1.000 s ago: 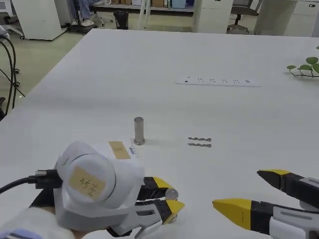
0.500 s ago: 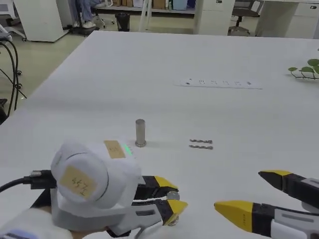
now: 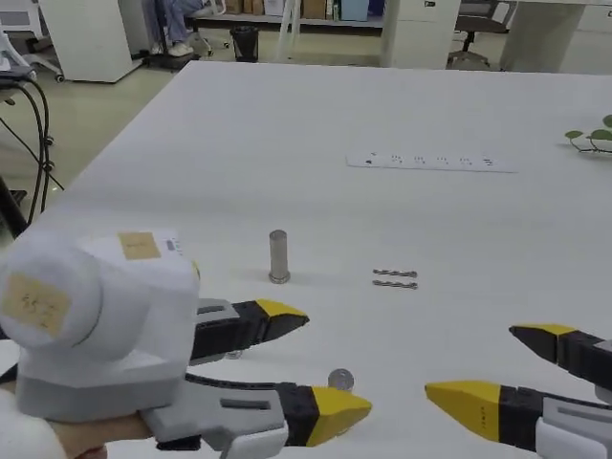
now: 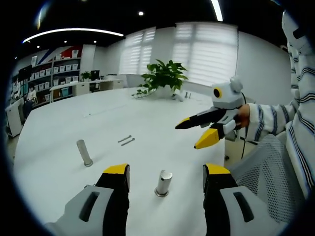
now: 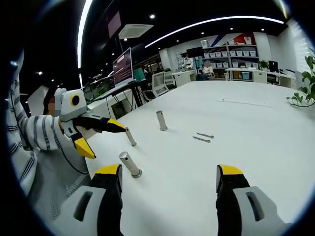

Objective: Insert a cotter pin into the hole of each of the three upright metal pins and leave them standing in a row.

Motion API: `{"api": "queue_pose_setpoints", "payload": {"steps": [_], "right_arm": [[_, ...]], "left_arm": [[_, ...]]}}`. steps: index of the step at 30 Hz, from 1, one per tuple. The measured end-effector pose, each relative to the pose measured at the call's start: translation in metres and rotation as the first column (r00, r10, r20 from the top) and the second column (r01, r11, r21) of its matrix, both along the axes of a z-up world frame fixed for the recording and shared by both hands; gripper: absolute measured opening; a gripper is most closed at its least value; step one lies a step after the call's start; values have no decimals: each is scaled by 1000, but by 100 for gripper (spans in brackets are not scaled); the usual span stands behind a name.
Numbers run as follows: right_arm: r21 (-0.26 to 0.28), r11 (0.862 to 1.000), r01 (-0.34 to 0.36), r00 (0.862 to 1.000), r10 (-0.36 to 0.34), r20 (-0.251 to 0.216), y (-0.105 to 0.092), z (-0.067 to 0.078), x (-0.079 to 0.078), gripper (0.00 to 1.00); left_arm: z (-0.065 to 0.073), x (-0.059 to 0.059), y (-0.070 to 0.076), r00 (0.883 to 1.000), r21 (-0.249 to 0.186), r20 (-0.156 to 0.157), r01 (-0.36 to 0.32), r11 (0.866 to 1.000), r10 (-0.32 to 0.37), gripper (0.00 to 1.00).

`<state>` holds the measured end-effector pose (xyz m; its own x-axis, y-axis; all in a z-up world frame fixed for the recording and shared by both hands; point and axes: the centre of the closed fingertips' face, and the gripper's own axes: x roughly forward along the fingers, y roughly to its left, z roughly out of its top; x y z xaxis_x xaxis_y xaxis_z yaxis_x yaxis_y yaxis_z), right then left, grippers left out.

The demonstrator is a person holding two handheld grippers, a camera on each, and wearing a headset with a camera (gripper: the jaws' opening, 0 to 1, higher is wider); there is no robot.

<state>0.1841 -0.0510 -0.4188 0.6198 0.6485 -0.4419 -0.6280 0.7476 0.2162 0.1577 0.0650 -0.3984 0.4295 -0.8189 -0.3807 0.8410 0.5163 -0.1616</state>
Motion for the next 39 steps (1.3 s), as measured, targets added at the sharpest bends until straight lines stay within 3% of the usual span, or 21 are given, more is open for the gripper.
{"api": "queue_pose_setpoints", "payload": {"steps": [2, 4, 12, 19, 21, 24, 29, 33, 37, 39], "right_arm": [[-5, 1000, 2, 1000, -2, -1, -2, 0, 0, 76], [-8, 1000, 3, 1000, -3, 0, -3, 0, 1, 75], [-34, 999, -14, 1000, 14, 3, -8, 1, 5, 72], [-73, 996, -52, 998, 53, 14, -12, 5, 14, 67], [-83, 995, -63, 998, 65, 16, -13, 5, 17, 65], [-102, 992, -76, 997, 77, 3, -16, 6, 25, 65], [-142, 981, -136, 991, 136, -10, -17, 10, 40, 55], [-94, 983, -156, 988, 154, -22, -14, 16, 59, 55], [-118, 976, -184, 983, 182, -28, -13, 19, 73, 51], [-99, 974, -205, 979, 203, -29, -8, 24, 77, 49]], "left_arm": [[0, -2, 4, 1000, 1, -11, -19, 1000, 19, 66], [-7, -6, 11, 998, 28, -49, -34, 999, 36, 75], [-14, -19, 20, 996, 61, -64, -56, 997, 60, 99], [-16, -28, 23, 996, 89, -80, -39, 995, 46, 99], [-16, -31, 22, 994, 87, -103, -35, 996, 44, 99], [-16, -34, 23, 994, 95, -102, -36, 995, 46, 99], [-15, -38, 25, 991, 81, -110, -65, 995, 73, 99], [-16, -41, 26, 989, 78, -124, -75, 994, 84, 99], [-17, -41, 30, 986, 80, -124, -99, 992, 108, 99], [-14, -42, 33, 986, 78, -121, -110, 991, 119, 99]]}}
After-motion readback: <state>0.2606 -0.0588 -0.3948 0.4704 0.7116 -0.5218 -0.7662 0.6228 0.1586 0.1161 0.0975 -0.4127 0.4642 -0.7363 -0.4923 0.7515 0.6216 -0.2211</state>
